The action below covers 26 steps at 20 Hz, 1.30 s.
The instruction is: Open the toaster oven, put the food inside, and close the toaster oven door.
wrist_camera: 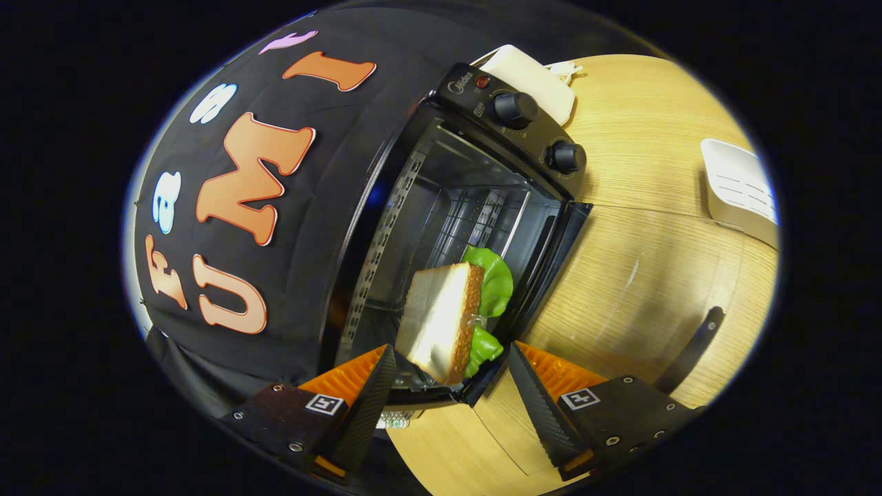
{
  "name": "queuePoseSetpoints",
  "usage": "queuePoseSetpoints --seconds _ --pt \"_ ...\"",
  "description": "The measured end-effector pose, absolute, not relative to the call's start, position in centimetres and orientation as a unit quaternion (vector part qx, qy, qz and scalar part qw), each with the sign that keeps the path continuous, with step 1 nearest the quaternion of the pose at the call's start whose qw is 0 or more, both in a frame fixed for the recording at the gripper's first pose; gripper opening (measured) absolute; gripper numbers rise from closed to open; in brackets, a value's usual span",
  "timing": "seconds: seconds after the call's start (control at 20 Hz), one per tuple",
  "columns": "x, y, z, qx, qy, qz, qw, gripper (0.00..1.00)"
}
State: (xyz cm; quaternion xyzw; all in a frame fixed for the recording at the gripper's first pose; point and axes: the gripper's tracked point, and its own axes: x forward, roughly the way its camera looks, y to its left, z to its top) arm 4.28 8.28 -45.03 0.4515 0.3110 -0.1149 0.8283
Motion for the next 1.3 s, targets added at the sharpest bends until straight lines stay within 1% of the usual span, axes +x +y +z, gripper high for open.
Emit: queuePoseSetpoints --seconds 0.25,0.4,0.6,0.95,1.1,1.3 --pt "1.5 6.1 -43.8 0.362 0.320 -0.108 0.869 0.98" --pt "0.1 5.4 -42.7 0.284 0.324 -0.080 0.899 0.98" --pt "-1.5 4.8 -41.4 0.198 0.331 -0.046 0.921 0.98" --pt "-6.0 4.0 -42.3 0.065 0.376 0.007 0.924 0.98" --pt "-7.7 3.0 -43.6 0.008 0.388 0.015 0.921 0.99" --pt "-8.8 1.3 -45.7 -0.028 0.403 0.010 0.915 0.99"
